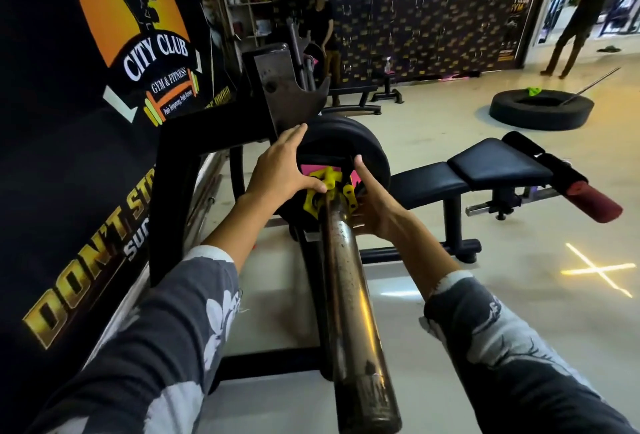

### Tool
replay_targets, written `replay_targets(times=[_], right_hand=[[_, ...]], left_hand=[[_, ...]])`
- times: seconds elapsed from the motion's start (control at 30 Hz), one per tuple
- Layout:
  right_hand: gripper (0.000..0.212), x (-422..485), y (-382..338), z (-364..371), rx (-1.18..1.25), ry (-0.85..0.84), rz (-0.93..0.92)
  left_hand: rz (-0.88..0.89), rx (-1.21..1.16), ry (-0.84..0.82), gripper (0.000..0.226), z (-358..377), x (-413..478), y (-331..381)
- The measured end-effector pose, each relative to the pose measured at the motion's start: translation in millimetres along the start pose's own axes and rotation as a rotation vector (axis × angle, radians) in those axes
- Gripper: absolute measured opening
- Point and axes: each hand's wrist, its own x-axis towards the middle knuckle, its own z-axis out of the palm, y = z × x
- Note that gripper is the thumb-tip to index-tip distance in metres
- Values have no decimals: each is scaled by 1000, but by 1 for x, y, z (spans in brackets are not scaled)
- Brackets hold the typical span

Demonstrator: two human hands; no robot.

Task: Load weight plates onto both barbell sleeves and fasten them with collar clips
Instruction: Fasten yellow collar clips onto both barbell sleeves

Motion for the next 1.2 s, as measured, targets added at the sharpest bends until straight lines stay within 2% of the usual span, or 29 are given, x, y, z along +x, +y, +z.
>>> replay_targets(times=[0.07,0.1,0.23,0.47,0.73,1.1,1.2], right_hand=[[111,3,-5,0,-14,-2,28],[106,4,-7,1,4,-2,36],[68,6,-7,4,271,-35,37],[53,4,14,-2,438,85,19],[30,7,26,-8,612,41,-14],[25,11,25,-2,680,119,-17],[26,6,26,3,548,168,-42]], left_hand=[[3,-13,3,115,1,0,-2],[4,-15,4,115,1,0,-3],[11,-36,2,115,2,0,-3],[-16,-92,54,115,8,-4,-4],[-28,-147,89,111,12,-8,-8],[-19,-140,94,109,12,-8,-9],[-12,-134,49,109,11,-8,-7]])
